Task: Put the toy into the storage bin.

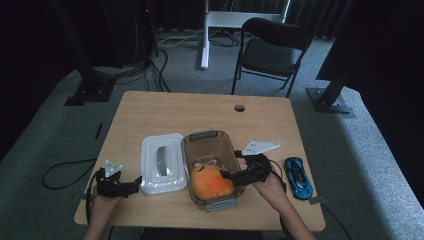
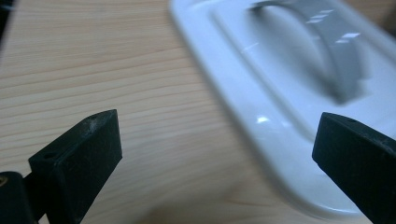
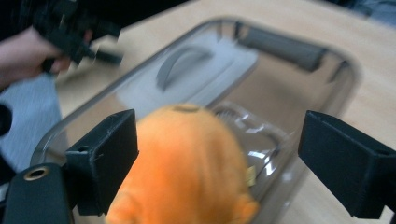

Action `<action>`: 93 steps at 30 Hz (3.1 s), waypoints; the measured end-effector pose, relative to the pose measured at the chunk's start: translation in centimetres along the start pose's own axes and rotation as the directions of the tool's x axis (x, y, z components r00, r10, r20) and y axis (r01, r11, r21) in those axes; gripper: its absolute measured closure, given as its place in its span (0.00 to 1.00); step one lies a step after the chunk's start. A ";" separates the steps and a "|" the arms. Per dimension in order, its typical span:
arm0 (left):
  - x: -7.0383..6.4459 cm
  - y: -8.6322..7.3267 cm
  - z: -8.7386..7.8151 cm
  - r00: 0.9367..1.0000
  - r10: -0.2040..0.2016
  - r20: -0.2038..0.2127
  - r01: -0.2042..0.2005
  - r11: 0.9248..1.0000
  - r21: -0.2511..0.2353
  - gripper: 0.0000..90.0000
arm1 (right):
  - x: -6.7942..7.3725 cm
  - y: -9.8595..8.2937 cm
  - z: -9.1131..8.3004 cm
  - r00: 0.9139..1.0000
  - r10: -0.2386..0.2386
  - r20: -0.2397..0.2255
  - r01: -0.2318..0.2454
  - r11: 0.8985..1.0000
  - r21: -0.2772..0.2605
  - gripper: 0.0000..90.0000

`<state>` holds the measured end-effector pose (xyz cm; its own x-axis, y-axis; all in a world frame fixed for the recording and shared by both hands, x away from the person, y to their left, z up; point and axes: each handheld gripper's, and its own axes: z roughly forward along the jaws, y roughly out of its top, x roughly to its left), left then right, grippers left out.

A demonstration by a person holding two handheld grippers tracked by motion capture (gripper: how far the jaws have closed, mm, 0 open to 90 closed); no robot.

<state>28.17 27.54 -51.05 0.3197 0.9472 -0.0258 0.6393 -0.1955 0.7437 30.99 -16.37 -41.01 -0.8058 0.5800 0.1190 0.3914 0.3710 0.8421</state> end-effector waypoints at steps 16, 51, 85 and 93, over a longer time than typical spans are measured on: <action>-6.4 0.9 -0.6 0.981 0.131 0.144 -0.122 0.990 -0.071 0.02 | -4.3 -3.6 -3.1 0.965 0.103 0.242 -0.080 0.991 -0.103 0.13; -14.1 2.1 2.8 0.931 0.259 0.259 -0.245 0.966 -0.085 0.02 | -6.6 -11.5 -3.3 0.937 0.219 0.273 -0.218 0.975 -0.034 0.13; -13.6 3.3 2.5 0.934 0.242 0.265 -0.232 0.970 -0.068 0.02 | -7.5 -12.0 -4.6 0.927 0.251 0.280 -0.240 0.968 -0.072 0.13; -9.9 3.1 1.3 0.963 0.190 0.193 -0.182 0.981 -0.063 0.02 | -7.6 -12.5 -5.4 0.920 0.256 0.297 -0.240 0.967 -0.090 0.13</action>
<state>27.85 17.28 -49.36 0.5644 0.8254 -0.0120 0.5253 -0.3479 0.7765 29.86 -29.31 -49.58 -0.5094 0.8438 0.1687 0.5317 0.1545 0.8327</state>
